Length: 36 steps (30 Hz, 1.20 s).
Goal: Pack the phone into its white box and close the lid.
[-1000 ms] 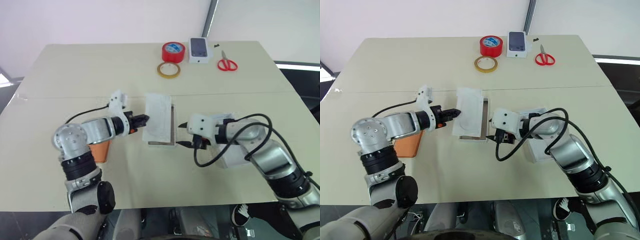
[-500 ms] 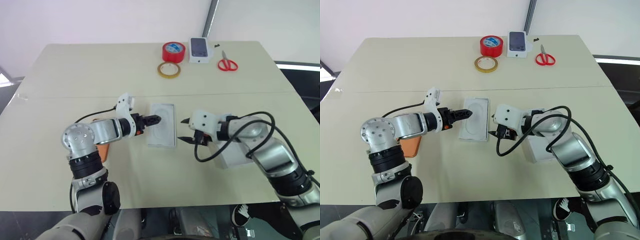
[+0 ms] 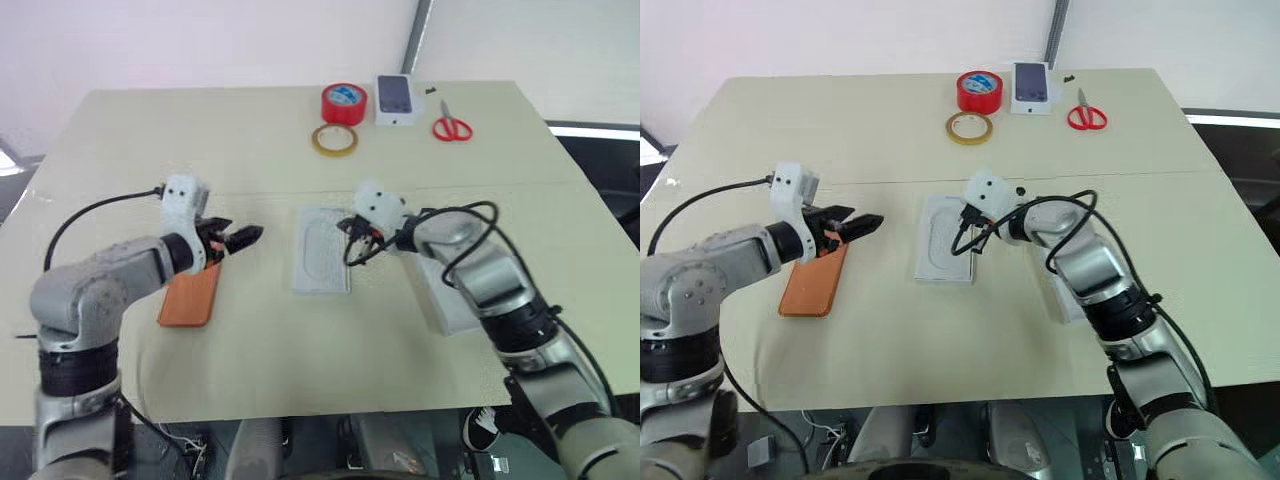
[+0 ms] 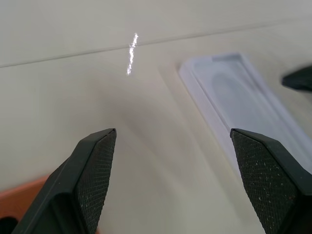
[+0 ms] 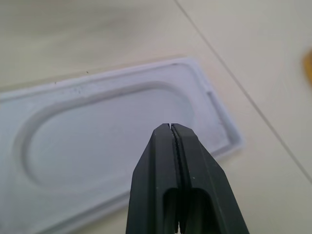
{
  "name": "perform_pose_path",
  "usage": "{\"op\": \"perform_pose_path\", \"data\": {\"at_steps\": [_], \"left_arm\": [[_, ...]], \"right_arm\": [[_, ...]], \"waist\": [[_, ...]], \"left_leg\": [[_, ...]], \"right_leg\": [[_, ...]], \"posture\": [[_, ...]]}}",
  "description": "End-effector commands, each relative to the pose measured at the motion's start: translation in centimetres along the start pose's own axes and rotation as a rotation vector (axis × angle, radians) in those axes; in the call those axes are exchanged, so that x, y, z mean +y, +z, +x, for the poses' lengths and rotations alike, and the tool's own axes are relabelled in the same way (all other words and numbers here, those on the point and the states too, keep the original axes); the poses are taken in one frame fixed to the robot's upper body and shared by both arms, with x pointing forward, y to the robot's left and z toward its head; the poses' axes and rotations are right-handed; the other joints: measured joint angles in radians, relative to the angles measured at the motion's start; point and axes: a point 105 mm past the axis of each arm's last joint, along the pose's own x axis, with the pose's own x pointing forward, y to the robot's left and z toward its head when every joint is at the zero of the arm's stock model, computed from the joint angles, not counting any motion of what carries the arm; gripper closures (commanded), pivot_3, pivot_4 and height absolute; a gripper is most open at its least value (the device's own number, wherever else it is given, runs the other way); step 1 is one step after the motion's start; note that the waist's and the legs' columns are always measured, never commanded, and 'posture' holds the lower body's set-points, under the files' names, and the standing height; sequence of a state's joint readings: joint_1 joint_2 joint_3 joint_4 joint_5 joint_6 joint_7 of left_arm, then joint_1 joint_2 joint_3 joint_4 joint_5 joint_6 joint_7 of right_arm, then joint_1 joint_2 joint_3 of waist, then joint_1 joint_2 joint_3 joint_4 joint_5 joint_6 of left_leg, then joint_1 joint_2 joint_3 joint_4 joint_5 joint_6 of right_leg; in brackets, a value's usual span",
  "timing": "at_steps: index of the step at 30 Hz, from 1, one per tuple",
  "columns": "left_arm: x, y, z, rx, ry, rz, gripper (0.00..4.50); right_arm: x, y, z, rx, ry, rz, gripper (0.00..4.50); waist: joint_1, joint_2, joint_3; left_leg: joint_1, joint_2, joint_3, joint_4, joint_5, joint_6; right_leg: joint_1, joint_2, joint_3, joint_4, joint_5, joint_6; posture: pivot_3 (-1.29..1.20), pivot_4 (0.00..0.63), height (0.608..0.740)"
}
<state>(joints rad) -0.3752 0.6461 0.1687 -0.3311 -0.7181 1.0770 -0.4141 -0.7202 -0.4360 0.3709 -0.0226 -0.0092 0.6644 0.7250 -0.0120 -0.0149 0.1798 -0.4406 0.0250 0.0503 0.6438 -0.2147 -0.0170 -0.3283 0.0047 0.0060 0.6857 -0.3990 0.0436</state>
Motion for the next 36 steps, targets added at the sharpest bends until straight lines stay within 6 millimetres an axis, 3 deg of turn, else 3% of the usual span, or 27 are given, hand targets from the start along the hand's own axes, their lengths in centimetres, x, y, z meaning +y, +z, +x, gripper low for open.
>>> {"op": "perform_pose_path", "data": {"at_steps": [1,5,10,17,26,29,31,32,36], "left_arm": [[-0.9,0.4,-0.9,-0.026,-0.074,0.175,0.57],[-1.8,-0.6,-2.4,-0.024,-0.186,0.189,0.57],[-2.5,-1.4,-3.3,-0.010,-0.237,0.190,0.57],[-2.2,-2.0,-3.6,-0.001,-0.202,0.176,0.57],[-1.4,-1.8,-3.5,-0.027,-0.156,0.147,0.57],[0.2,-1.6,-3.4,-0.039,-0.070,0.080,0.57],[2.5,-1.8,-3.5,-0.034,0.050,-0.013,0.57],[3.6,-2.0,-3.7,-0.032,0.107,-0.064,0.03],[6.9,-2.4,-5.0,-0.024,0.287,-0.242,0.02]], "right_arm": [[-1.1,1.1,1.0,-0.015,-0.059,-0.047,4.45],[-1.2,1.0,3.3,0.008,-0.103,-0.086,4.45],[-1.6,0.2,4.2,0.046,-0.143,-0.106,4.45],[-2.1,0.0,3.3,0.058,-0.174,-0.191,4.45],[1.1,2.7,2.0,-0.064,-0.041,-0.288,4.45],[2.4,3.6,1.8,-0.117,0.024,-0.240,4.45],[3.1,4.4,1.7,-0.159,0.052,-0.203,4.45],[3.5,4.7,1.7,-0.174,0.066,-0.191,4.50],[5.1,6.3,2.2,-0.219,0.124,-0.140,4.50]], "waist": [[0.002,0.000,0.000],[-0.007,0.000,0.000],[-0.008,0.000,0.000],[-0.008,0.000,0.000],[-0.010,0.000,0.000],[-0.008,0.000,0.000],[-0.007,0.000,0.000],[-0.009,0.000,0.000],[-0.009,-0.001,0.000]], "left_leg": [[0.000,0.000,0.000,0.000,0.000,0.000],[-0.001,0.000,0.000,0.000,0.000,0.000],[-0.002,0.001,0.000,0.000,0.000,0.000],[-0.002,0.001,0.000,0.000,-0.001,0.002],[-0.003,0.001,0.000,0.000,-0.002,0.004],[-0.003,0.001,0.000,0.000,-0.003,0.004],[-0.003,0.001,0.000,0.000,-0.003,0.005],[-0.003,0.001,0.000,0.000,-0.003,0.006],[-0.003,0.001,0.000,0.001,-0.003,0.006]], "right_leg": [[0.000,0.000,0.000,0.000,0.000,0.000],[-0.002,0.000,0.000,0.001,0.000,0.000],[-0.004,0.000,0.000,0.002,0.000,0.000],[-0.005,0.000,0.000,0.003,0.000,0.000],[-0.005,0.001,0.000,0.005,0.000,0.000],[-0.005,0.000,0.000,0.005,0.000,0.000],[-0.005,0.000,0.000,0.005,0.000,0.000],[-0.005,0.000,0.000,0.005,0.000,0.000],[-0.006,0.000,0.000,0.006,0.000,0.000]], "posture": [[0.00,0.150,0.740],[0.00,0.150,0.740],[0.00,0.150,0.740],[0.00,0.150,0.740],[0.00,0.150,0.740],[0.00,0.150,0.740],[0.00,0.150,0.740],[0.00,0.150,0.740],[0.00,0.150,0.740]]}}
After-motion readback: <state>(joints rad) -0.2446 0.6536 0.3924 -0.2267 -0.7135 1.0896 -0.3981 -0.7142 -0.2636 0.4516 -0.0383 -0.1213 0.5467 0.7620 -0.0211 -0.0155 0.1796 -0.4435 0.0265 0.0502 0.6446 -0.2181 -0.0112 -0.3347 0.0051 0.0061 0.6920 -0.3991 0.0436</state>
